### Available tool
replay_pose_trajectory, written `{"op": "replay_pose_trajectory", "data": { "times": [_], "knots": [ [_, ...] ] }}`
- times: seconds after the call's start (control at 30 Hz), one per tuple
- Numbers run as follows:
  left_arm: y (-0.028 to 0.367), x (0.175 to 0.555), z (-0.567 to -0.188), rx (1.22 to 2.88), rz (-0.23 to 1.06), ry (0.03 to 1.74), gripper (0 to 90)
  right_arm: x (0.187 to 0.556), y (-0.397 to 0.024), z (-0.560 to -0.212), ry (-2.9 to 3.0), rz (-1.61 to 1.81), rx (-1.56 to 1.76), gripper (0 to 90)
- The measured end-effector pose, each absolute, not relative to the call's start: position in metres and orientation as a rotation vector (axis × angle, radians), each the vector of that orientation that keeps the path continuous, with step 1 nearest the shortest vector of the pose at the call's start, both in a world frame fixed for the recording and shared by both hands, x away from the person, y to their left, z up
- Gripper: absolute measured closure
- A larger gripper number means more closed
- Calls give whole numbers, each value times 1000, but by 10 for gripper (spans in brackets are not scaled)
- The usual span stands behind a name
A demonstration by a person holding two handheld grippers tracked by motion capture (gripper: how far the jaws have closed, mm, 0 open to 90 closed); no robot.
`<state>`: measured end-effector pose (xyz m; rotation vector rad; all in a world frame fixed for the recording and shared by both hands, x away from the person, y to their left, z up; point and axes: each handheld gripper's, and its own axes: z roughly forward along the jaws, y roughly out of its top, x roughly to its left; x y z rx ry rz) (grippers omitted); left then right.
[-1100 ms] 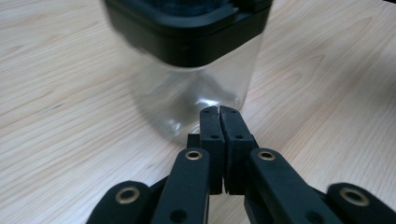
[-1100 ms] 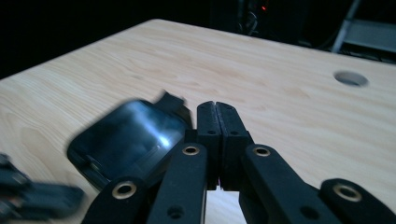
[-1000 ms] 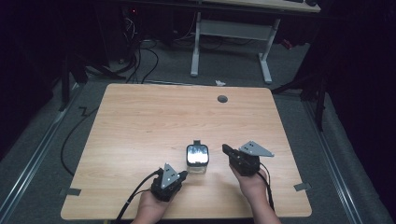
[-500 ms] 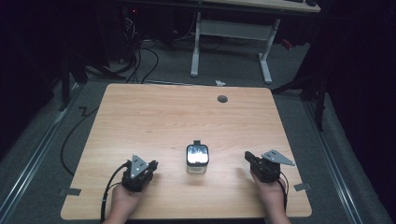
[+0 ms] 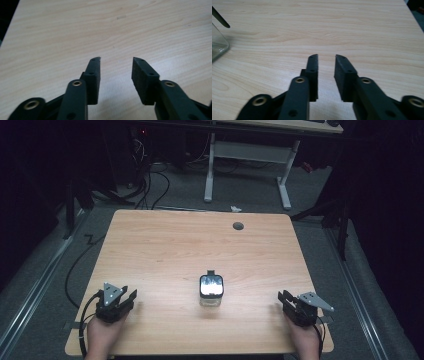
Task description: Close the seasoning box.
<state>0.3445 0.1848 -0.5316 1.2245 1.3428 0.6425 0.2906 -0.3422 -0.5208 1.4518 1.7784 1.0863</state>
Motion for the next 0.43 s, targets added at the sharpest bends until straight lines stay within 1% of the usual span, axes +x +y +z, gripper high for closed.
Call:
{"op": "replay_pose_trajectory", "data": {
  "times": [0.03, 0.07, 0.13, 0.43],
  "knots": [
    [186, 345, -532, 1233, 670, 1333, 548, 290, -341, -521, 1777, 1073, 1443, 650],
    [188, 347, -532, 1225, 668, 1341, 545, 290, -340, -521, 1777, 1061, 1436, 630],
    [191, 350, -531, 1187, 626, 1371, 544, 291, -338, -520, 1776, 1032, 1421, 614],
    [188, 348, -535, 1219, 658, 1354, 538, 292, -337, -522, 1785, 1036, 1439, 609]
  ]
}}
